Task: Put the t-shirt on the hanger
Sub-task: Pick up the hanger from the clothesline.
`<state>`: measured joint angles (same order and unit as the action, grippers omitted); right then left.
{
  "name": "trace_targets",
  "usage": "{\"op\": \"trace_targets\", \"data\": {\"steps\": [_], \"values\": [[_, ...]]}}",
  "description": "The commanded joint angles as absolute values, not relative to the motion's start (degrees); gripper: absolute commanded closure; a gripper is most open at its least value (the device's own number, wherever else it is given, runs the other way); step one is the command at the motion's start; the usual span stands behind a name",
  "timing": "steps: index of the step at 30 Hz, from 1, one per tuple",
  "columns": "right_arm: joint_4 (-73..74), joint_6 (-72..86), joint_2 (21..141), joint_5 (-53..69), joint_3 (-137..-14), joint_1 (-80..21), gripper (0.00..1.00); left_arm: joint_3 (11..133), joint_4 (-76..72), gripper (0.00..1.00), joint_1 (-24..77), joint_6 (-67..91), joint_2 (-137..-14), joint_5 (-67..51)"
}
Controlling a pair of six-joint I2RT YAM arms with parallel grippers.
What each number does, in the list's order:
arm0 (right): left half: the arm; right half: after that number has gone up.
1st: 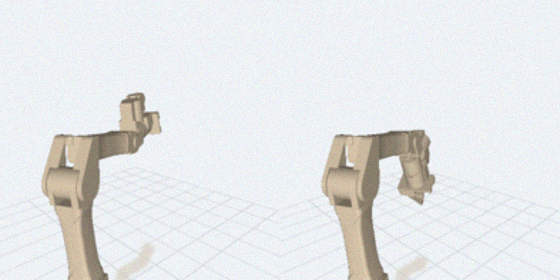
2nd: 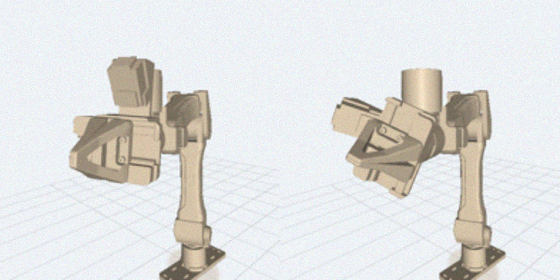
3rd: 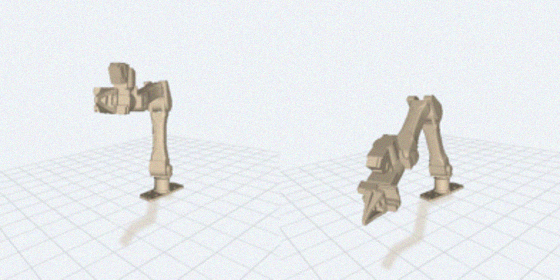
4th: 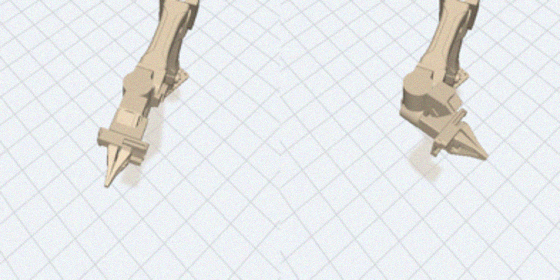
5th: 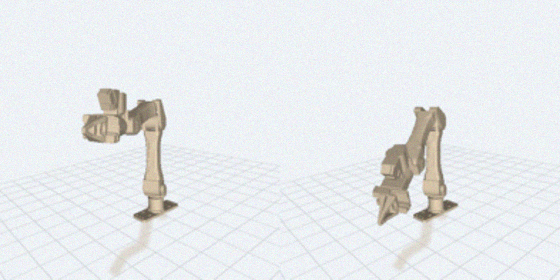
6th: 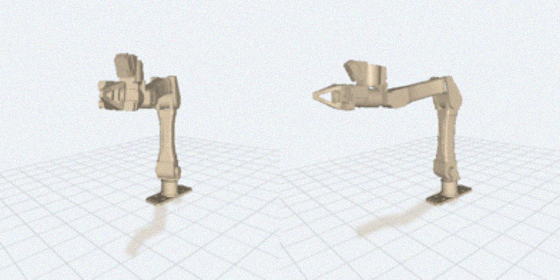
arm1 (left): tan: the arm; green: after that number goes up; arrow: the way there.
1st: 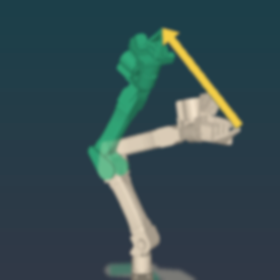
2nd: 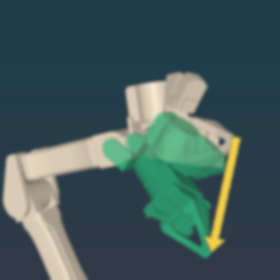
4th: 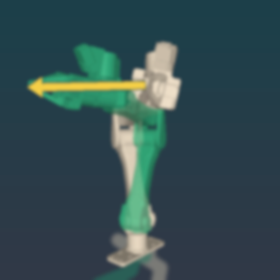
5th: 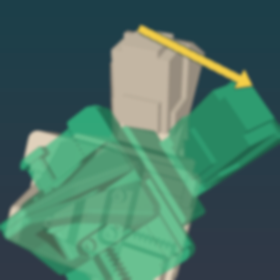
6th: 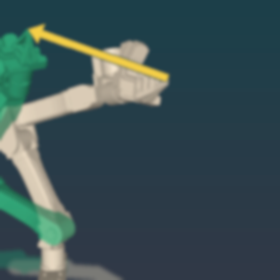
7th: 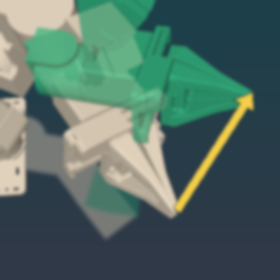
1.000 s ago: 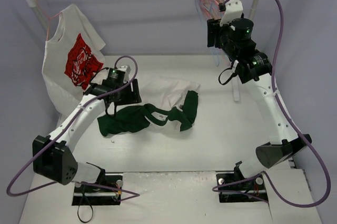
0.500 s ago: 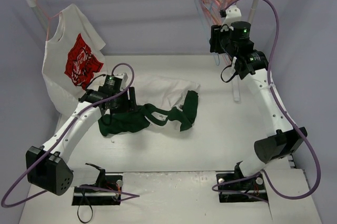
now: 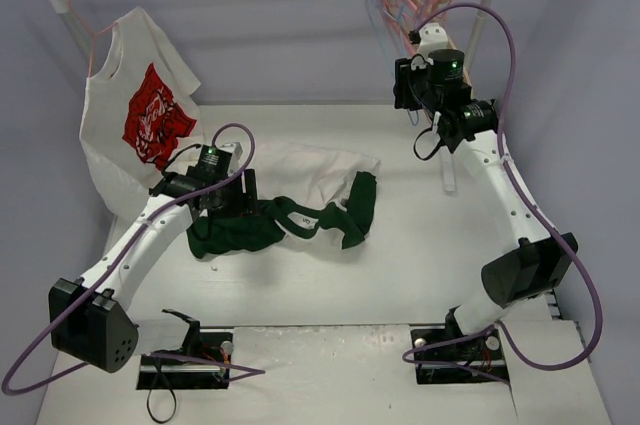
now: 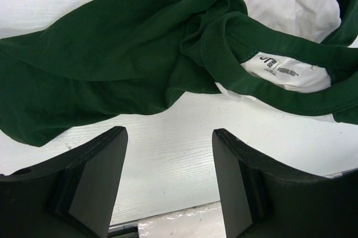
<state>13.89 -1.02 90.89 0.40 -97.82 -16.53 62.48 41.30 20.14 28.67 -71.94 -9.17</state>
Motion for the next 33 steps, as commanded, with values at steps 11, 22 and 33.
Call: {"op": "trace_targets", "data": {"steps": [11, 22, 33], "values": [[4.58, -0.53, 89.65, 0.79, -99.22, -16.26, 1.00, 64.86, 41.22, 0.38, 19.86, 27.51, -71.28, -10.28], [3.42, -3.87, 80.87, 8.78, -100.29, -17.75, 1.00, 66.09, 41.57, 0.38, 19.86, 27.68, -71.89, -9.93], [18.10, -8.88, 64.45, 23.02, -78.95, -18.11, 1.00, 65.57, 37.62, 0.39, 21.09, 30.76, -76.19, -14.23]]}}
